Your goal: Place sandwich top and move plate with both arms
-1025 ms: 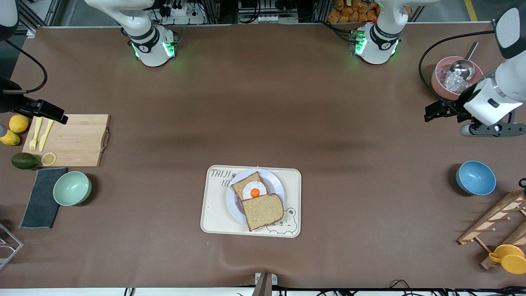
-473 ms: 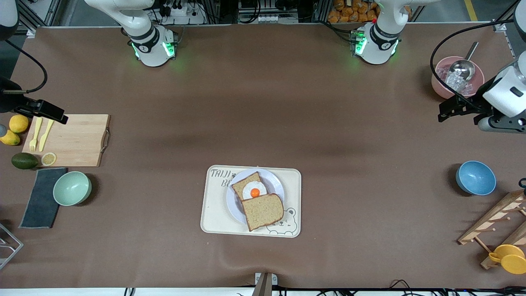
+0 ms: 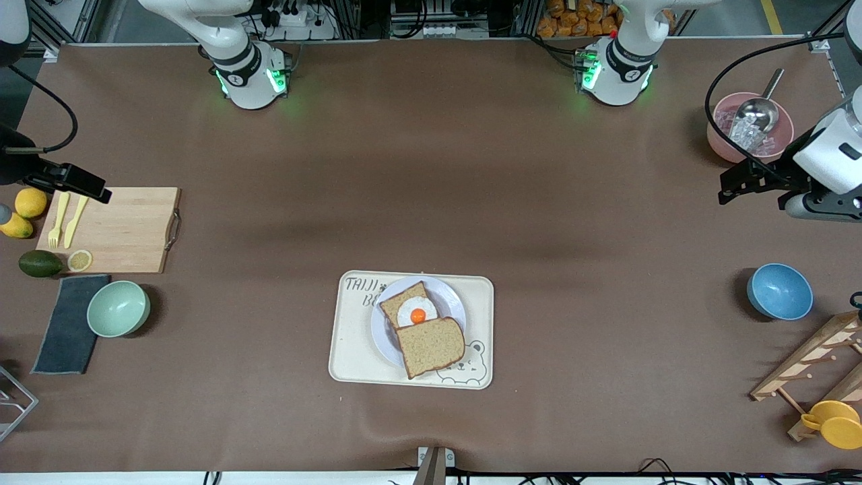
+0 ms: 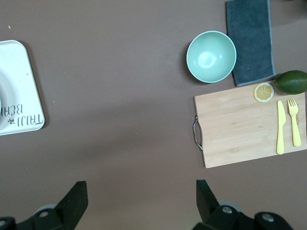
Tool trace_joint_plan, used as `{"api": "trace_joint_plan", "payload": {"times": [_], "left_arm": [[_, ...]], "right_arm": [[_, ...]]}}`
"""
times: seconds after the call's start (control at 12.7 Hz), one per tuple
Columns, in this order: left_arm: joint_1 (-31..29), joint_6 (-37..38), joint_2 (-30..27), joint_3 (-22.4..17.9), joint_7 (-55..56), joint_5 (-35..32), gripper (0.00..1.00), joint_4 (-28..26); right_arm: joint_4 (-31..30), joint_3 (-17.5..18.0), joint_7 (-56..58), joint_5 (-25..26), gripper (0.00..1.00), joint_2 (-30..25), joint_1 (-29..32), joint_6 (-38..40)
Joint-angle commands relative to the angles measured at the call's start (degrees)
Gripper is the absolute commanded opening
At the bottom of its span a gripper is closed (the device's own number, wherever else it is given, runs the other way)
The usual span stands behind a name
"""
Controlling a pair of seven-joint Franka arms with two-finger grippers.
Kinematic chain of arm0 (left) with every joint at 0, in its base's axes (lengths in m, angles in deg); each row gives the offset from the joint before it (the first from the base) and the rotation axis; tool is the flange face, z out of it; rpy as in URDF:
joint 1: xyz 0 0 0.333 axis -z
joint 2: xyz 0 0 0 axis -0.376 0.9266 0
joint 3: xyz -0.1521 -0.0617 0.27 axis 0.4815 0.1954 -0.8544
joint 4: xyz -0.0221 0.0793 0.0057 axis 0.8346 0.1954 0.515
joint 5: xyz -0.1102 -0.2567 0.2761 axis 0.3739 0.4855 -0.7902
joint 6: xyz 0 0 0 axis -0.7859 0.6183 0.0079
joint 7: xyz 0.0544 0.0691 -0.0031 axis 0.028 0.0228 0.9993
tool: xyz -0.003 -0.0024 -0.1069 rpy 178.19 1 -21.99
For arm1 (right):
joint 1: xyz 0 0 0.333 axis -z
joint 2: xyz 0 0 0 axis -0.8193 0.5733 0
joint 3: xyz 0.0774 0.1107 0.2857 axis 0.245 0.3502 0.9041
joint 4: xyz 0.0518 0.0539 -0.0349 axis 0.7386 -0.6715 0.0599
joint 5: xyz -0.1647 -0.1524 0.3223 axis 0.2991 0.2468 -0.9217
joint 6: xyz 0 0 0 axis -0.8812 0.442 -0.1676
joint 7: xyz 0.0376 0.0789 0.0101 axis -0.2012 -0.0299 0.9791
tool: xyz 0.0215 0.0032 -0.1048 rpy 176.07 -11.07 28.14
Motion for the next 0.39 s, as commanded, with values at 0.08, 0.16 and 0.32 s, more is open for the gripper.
{"api": "trace_joint_plan", "payload": {"times": [0.08,0.16,0.32], "left_arm": [[-0.26,1.34,0.61,0.55,-0.28,0.14,1.00,1.61],[-0.26,1.34,0.61,0.63,-0.28,0.14,1.00,1.61],[-0.61,1.43,0.52,0.63,-0.36,0.23,1.00,1.53]], "right_arm": [[0.36,0.20,0.11,-0.74,1.00,0.13,0.39,0.55],[0.36,0.20,0.11,-0.74,1.00,0.13,0.39,0.55],[0.36,0.20,0.28,-0.74,1.00,0.13,0.39,0.55]]}}
